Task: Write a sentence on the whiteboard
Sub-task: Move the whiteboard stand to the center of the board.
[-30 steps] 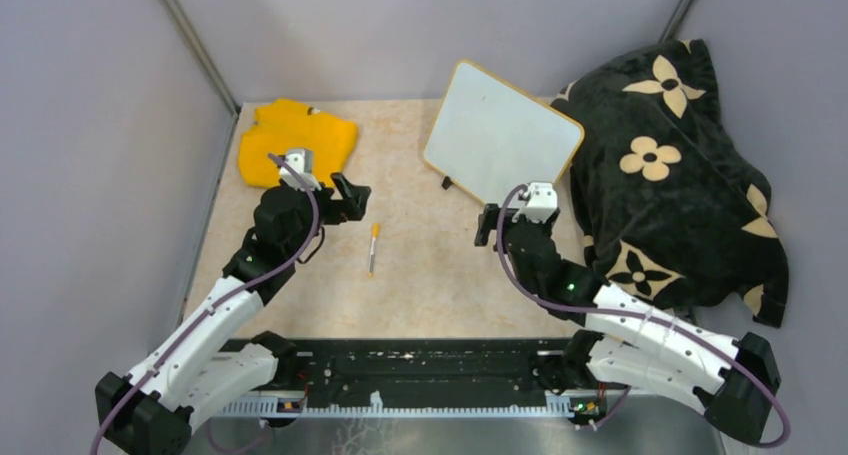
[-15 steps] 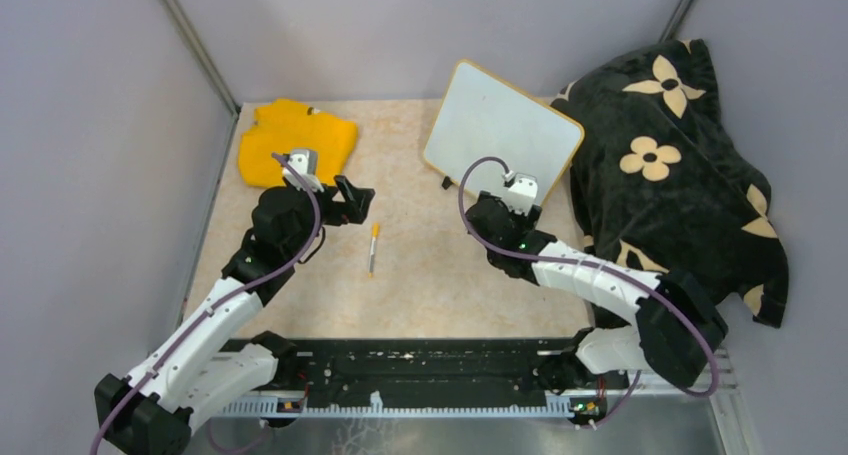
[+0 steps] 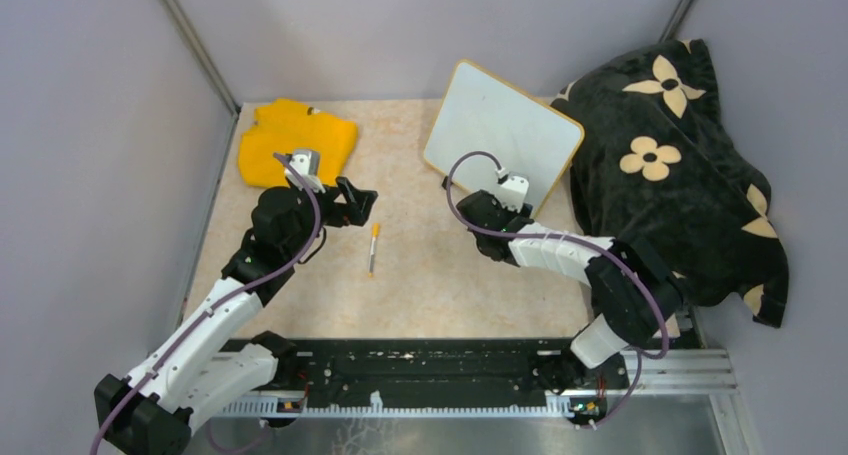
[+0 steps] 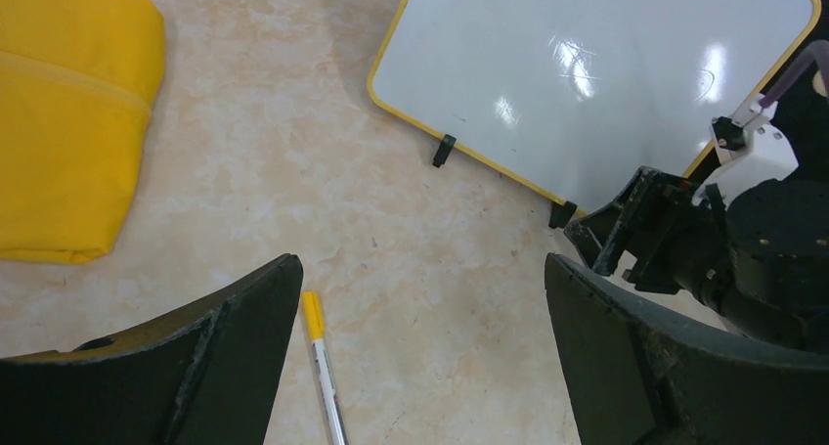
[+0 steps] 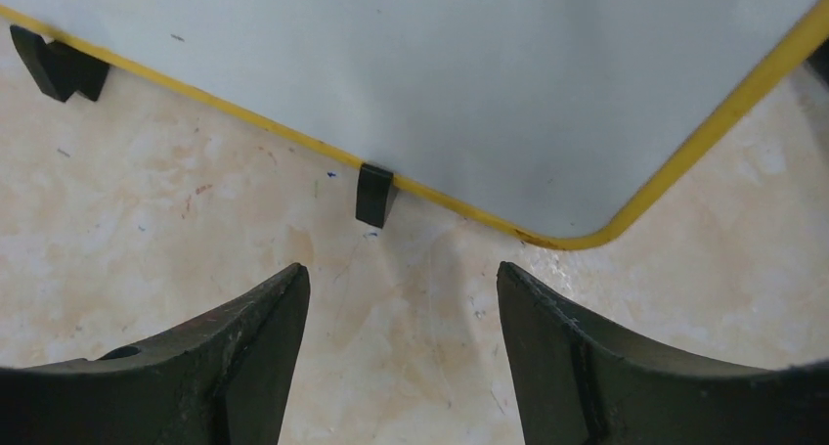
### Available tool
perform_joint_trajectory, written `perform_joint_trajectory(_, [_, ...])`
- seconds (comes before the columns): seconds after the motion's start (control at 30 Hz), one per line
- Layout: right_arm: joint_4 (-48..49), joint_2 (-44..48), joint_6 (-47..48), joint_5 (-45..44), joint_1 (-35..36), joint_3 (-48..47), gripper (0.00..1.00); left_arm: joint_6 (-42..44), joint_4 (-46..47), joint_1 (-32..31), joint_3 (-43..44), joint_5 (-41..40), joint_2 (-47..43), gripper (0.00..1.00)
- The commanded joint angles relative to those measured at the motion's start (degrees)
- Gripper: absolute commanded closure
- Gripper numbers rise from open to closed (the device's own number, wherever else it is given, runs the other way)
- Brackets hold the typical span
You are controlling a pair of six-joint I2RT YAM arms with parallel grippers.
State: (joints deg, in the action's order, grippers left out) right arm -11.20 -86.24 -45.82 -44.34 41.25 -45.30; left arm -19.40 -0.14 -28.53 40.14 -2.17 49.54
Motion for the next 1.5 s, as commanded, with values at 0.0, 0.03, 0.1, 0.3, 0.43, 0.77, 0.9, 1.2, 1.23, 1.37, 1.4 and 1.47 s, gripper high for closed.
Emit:
perform_joint_trajectory(0.0, [3.52,-3.22,-1.23,0.96,-2.42,-4.85,0.32,0.41,1.53,-0.24,-0.25,1.42,-0.28,0.01])
perform_joint_trajectory(0.03, [3.74,-3.85,-1.1,1.0,-2.62,-5.33,0.33,0.39,1.55,-0.24,-0.27,1.45,-0.31,0.01])
perform_joint_trajectory(0.1, [4.25,-5.33,-0.58,1.03,-2.6,-6.31,0.36,0.33,1.55,-0.28,-0.29,1.54,-0.23,0.01])
perform_joint_trajectory(0.3, [4.36,-9.42,-0.74,0.55,-3.56,-8.86,0.44,0.16,1.61,-0.27,-0.37,1.85,-0.05,0.01])
perform_joint_trajectory(0.43, [3.92,-11.53,-1.4,0.43,-4.34,-9.91,0.45,0.06,1.62,-0.25,-0.33,1.87,0.11,0.01])
perform_joint_trajectory(0.77, [3.84,-15.1,-1.08,0.07,-5.48,-11.65,0.48,-0.2,1.7,-0.21,-0.33,1.87,0.46,0.01])
perform_joint_trajectory(0.9, [3.99,-16.08,-0.98,-0.02,-5.52,-11.64,0.53,-0.29,1.72,-0.29,-0.35,1.9,0.62,0.01])
perform_joint_trajectory(1.2, [4.55,-17.25,-0.14,-0.17,-6.01,-11.4,0.65,-0.39,1.76,-0.29,-0.33,1.91,0.82,0.01])
perform_joint_trajectory(1.23, [4.71,-17.27,0.12,-0.16,-6.08,-11.28,0.66,-0.38,1.78,-0.28,-0.39,1.88,0.84,0.01])
perform_joint_trajectory(1.37, [5.61,-17.21,1.82,-0.16,-6.27,-10.56,0.74,-0.43,1.76,-0.27,-0.45,1.91,0.91,0.01])
perform_joint_trajectory(1.4, [5.98,-17.12,2.27,0.06,-6.2,-10.34,0.77,-0.46,1.73,-0.29,-0.42,1.91,1.06,0.01])
perform_joint_trajectory(1.47, [6.48,-16.88,2.93,0.33,-6.2,-9.6,0.8,-0.47,1.78,-0.26,-0.35,1.89,1.17,0.01])
